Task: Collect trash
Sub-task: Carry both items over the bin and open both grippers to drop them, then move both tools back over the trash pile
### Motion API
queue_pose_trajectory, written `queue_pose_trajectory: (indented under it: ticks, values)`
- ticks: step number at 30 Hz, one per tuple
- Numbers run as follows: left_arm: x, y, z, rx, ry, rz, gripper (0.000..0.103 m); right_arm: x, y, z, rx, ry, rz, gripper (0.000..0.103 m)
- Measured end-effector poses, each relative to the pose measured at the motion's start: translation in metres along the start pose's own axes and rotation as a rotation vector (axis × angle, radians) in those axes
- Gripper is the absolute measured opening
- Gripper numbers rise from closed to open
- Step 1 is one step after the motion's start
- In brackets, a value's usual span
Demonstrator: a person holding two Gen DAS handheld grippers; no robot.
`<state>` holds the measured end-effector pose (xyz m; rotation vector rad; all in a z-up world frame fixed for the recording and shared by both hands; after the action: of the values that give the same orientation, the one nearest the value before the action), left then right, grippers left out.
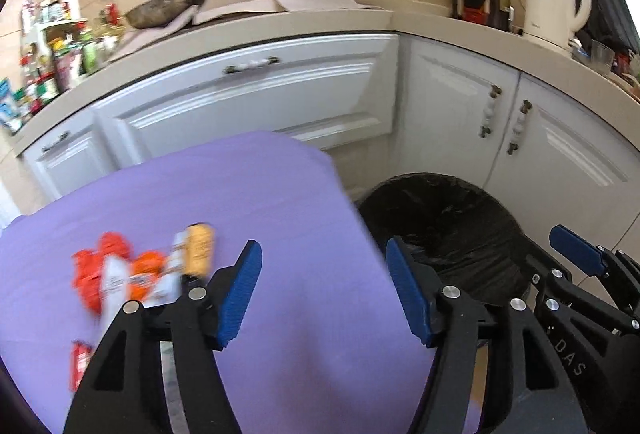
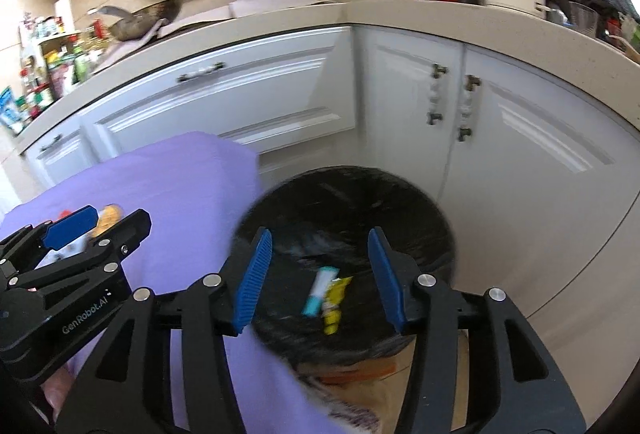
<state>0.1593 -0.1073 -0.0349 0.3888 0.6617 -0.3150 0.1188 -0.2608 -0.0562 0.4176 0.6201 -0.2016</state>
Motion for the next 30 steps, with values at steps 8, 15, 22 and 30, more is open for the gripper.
queue_pose_trajectory:
  ticks: [8, 15, 22, 30]
  values:
    - [-0.048, 0.062, -0.055, -0.069, 0.02, 0.139, 0.07, -0.022, 0.072, -0.042, -0.071, 0.072, 0.137, 0.049]
    - [-0.074, 0.114, -0.105, -0.144, 0.071, 0.241, 0.072, -0.028, 0.127, -0.08, -0.152, 0.137, 0.207, 0.05]
    - [-0.084, 0.154, -0.143, -0.216, 0.114, 0.319, 0.074, -0.025, 0.167, -0.114, -0.22, 0.198, 0.223, 0.051]
    - [-0.086, 0.166, -0.163, -0.245, 0.132, 0.322, 0.074, -0.011, 0.173, -0.129, -0.257, 0.26, 0.153, 0.051]
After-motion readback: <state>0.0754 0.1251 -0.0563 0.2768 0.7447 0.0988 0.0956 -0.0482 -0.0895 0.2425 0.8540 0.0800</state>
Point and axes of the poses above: each gripper's, at about its wrist camera, not at the fingertips, and x roughly the way its jaws point, y to its left, z to its top, the point moved 1 cm from there along x, roughly the way its jaws point, and after that the axes turned 15 degrees about x, right-handed, at the moved point
